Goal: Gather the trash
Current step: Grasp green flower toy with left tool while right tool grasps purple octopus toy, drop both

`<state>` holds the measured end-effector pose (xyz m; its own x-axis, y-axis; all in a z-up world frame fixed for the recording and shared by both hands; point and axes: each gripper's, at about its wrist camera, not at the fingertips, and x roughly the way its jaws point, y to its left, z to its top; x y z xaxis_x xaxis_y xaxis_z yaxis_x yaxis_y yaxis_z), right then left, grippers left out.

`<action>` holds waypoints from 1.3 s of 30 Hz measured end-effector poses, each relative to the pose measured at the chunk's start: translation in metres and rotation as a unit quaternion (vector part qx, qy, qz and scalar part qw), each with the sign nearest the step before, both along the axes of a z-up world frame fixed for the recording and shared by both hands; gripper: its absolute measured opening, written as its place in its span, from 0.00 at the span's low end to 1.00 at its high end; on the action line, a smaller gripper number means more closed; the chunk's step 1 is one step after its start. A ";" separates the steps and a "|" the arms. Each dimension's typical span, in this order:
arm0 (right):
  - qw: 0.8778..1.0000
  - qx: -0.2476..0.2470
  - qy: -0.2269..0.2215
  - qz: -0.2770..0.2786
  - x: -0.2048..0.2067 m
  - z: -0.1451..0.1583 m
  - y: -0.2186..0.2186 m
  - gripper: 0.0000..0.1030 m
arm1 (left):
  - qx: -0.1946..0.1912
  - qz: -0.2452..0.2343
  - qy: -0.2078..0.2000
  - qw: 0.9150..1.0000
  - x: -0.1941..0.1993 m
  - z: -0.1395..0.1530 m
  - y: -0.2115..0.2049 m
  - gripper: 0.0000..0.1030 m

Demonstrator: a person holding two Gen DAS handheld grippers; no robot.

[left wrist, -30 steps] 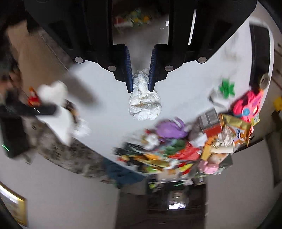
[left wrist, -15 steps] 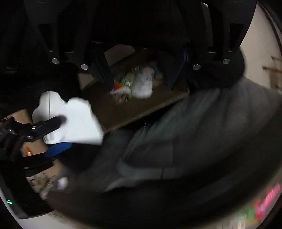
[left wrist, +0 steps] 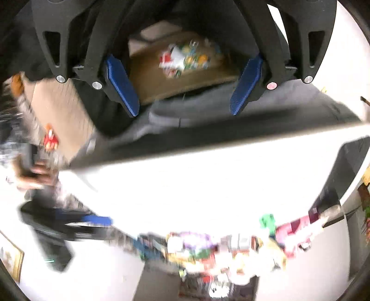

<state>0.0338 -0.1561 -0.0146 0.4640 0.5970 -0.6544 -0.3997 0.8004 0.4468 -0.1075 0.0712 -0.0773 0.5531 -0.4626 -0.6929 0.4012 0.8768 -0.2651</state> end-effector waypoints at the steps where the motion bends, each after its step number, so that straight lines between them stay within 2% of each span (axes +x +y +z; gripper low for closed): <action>1: 1.000 0.013 0.015 -0.019 0.031 -0.006 0.005 0.75 | -0.010 0.005 -0.005 1.000 0.002 0.005 0.003 0.82; 5: 0.997 -0.005 0.050 -0.057 0.109 -0.029 0.022 0.73 | -0.053 0.028 -0.007 0.998 0.018 0.015 0.012 0.83; 7: 0.994 0.004 0.077 -0.074 0.136 -0.045 0.024 0.73 | -0.068 0.032 -0.004 0.997 0.022 0.014 0.015 0.83; 8: 0.994 0.018 0.074 -0.080 0.144 -0.046 0.025 0.69 | -0.071 0.036 -0.001 0.997 0.023 0.013 0.017 0.83; 9: 0.993 0.028 0.076 -0.086 0.150 -0.047 0.026 0.71 | -0.073 0.037 -0.001 0.997 0.024 0.013 0.019 0.83; 10: 0.992 0.033 0.086 -0.087 0.157 -0.047 0.032 0.65 | -0.071 0.038 -0.001 0.997 0.028 0.011 0.020 0.83; 11: 0.991 0.039 0.100 -0.080 0.162 -0.053 0.038 0.39 | -0.064 0.044 -0.004 0.997 0.032 0.012 0.021 0.83; 12: 0.990 0.048 0.115 -0.072 0.163 -0.057 0.041 0.36 | -0.060 0.048 -0.006 0.997 0.035 0.014 0.023 0.83; 15: 0.995 0.009 0.071 -0.064 0.150 -0.046 0.052 0.35 | -0.057 0.061 -0.017 0.996 0.047 0.022 0.030 0.83; 19: 0.998 0.024 0.049 -0.037 0.116 -0.028 0.041 0.25 | -0.035 0.082 -0.038 0.995 0.079 0.037 0.030 0.83; 22: 0.999 0.025 0.033 -0.021 0.085 -0.013 0.028 0.20 | 0.019 0.109 -0.029 0.993 0.125 0.037 0.022 0.83; 23: 0.999 0.023 0.027 -0.016 0.074 -0.008 0.024 0.10 | 0.025 0.113 -0.027 0.993 0.136 0.036 0.020 0.83; 26: 1.000 0.016 0.008 -0.012 0.047 0.002 0.011 0.06 | 0.035 0.132 0.001 0.991 0.172 0.026 0.017 0.83; 27: 1.000 0.015 0.005 -0.010 0.041 0.002 0.005 0.06 | 0.029 0.132 0.011 0.991 0.181 0.023 0.017 0.74; 28: 1.000 0.010 0.001 -0.013 0.034 0.001 -0.002 0.06 | 0.023 0.131 0.018 0.991 0.186 0.020 0.018 0.55; 29: 1.000 0.009 0.000 -0.012 0.028 -0.001 -0.009 0.06 | 0.011 0.126 0.030 0.991 0.190 0.014 0.018 0.46; 31: 1.000 0.000 -0.008 -0.011 0.017 -0.001 -0.014 0.06 | 0.004 0.118 0.020 0.993 0.187 0.012 0.015 0.25; 32: 1.000 -0.007 -0.015 -0.011 0.011 -0.001 -0.016 0.06 | 0.010 0.109 0.019 0.994 0.184 0.010 0.011 0.19; 36: 0.999 -0.018 -0.033 -0.006 -0.007 -0.001 -0.020 0.06 | 0.034 0.090 -0.021 0.995 0.162 0.014 -0.003 0.11; 39: 0.999 -0.013 -0.031 -0.005 -0.010 -0.001 -0.020 0.06 | 0.056 0.112 -0.036 0.991 0.156 0.021 -0.003 0.11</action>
<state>0.0235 -0.1763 -0.0159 0.5106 0.5756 -0.6387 -0.4182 0.8153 0.4004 0.0490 0.0681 -0.0565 0.6827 -0.2446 -0.6885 0.2074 0.9684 -0.1384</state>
